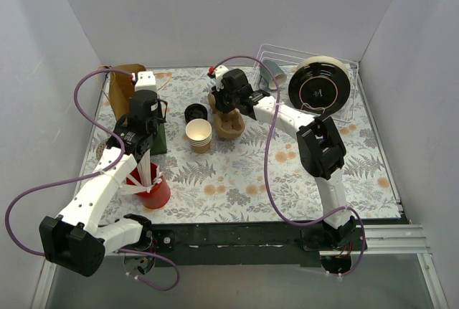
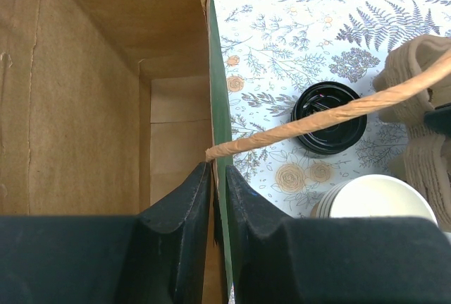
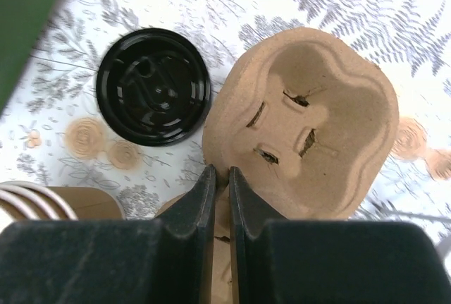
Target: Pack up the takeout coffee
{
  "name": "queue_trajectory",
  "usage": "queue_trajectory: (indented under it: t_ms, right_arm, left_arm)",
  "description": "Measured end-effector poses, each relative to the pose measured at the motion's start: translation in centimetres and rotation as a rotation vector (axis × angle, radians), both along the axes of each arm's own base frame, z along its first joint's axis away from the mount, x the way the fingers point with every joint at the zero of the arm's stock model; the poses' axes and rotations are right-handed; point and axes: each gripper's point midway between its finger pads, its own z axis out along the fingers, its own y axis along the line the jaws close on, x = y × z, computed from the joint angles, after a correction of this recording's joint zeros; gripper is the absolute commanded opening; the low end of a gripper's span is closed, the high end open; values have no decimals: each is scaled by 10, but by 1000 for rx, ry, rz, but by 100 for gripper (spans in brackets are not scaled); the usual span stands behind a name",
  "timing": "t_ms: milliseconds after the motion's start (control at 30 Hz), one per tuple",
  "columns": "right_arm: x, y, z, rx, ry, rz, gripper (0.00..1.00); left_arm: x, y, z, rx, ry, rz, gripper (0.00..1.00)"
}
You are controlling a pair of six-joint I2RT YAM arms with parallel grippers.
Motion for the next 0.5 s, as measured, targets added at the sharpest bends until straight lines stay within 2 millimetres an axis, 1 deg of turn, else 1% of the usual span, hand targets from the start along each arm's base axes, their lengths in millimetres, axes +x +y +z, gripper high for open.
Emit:
queue_trajectory:
  t_ms: [200,367,500]
  right_arm:
    - [1,-16,-6,-101,-7,-79,10]
    - [-6,-10,-8,-96,20,-37,17]
    - [-7,-6,-14,-83,48,-40,17]
  left_arm:
    - [0,0,0,0,0,0,15]
    - [0,0,0,-1,0,-1,15]
    - [0,-1,0,-2,0,-3,15]
